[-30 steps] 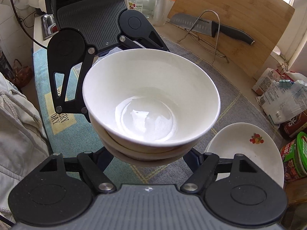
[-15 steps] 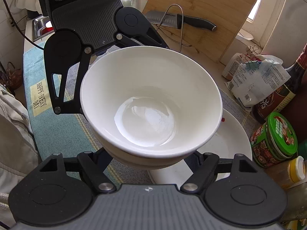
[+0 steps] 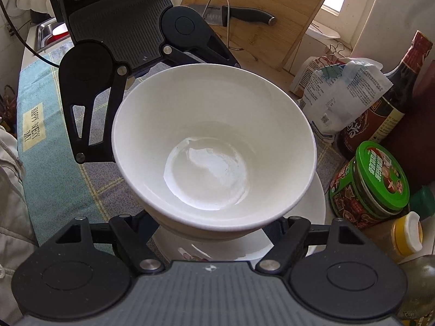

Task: Organize plates and bowls
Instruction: 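Carry the bowl stack with both grippers over the white plate stack, then lower the bowl stack onto the plates and open both grippers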

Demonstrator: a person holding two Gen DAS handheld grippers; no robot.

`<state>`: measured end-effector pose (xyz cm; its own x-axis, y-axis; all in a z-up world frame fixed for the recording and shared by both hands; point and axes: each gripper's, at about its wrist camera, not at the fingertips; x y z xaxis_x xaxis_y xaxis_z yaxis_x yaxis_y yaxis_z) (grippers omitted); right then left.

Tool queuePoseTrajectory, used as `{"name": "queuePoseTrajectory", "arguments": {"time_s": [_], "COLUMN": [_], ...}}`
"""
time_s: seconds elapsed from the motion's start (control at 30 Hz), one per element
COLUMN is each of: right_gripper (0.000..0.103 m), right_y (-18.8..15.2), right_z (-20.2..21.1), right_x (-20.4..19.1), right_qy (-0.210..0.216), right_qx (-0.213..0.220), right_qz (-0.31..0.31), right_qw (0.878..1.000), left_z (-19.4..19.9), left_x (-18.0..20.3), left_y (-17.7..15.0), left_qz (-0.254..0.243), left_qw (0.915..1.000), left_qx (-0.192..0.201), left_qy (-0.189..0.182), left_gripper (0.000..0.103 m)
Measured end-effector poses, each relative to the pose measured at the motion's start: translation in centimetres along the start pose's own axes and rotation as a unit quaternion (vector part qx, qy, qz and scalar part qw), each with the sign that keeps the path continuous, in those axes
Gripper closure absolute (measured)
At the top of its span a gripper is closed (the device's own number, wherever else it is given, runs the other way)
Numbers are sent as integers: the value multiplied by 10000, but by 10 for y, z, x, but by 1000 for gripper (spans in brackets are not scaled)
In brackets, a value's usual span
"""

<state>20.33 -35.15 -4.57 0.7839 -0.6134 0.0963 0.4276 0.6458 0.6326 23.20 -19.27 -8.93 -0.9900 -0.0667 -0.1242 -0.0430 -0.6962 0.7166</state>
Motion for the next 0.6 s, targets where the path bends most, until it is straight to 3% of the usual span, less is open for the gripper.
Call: {"name": "queuePoseTrajectory", "arguments": {"time_s": [0.6], "right_gripper": [21], "right_y": [-6], "right_z": [-20], "right_x": [23], "right_qy": [-14], "right_qx": [-198], "right_qz": [53], "right_qw": [9998], "left_z": [-23], "left_x": [-17], "left_y": [0], "left_qz": [152], "left_qw": [9999], "left_qx": [-21], "left_qy": [1], "left_gripper": [22]}}
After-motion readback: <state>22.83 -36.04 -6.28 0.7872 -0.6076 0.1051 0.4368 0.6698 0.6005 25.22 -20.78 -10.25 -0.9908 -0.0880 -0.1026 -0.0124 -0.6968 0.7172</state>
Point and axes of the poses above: each gripper's, at about its wrist camera, not at the fingertips, and z roughly against the way its jaws point, x to its right, y to its top, and after that the axes turned 8 degrees about x, right-handed
